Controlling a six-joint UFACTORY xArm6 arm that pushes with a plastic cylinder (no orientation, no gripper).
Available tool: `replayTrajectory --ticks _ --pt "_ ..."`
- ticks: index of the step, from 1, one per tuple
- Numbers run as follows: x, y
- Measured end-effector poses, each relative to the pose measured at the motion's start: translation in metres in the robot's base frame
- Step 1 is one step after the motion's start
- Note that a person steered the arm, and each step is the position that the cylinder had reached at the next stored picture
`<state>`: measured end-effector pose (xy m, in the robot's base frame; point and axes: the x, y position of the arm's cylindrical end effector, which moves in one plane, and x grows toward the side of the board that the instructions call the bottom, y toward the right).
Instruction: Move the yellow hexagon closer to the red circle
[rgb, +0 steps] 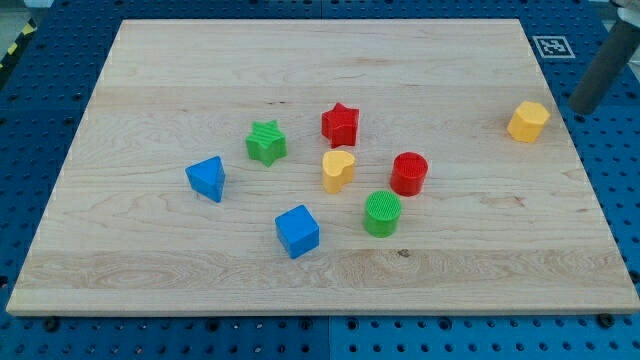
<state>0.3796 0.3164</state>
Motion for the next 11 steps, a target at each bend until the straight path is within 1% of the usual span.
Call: replayTrajectory --ticks 1,2,5,6,7,8,9,10,11 --pt "0.017 -0.024" --pt "0.018 -0.049" --pt "0.019 -0.151" --pt "0.021 -0.172" --pt "0.025 -0.168" --pt "0.047 -0.131" --pt "0.062 -0.128" --pt "0.062 -0.139" --pt "0.062 -0.166"
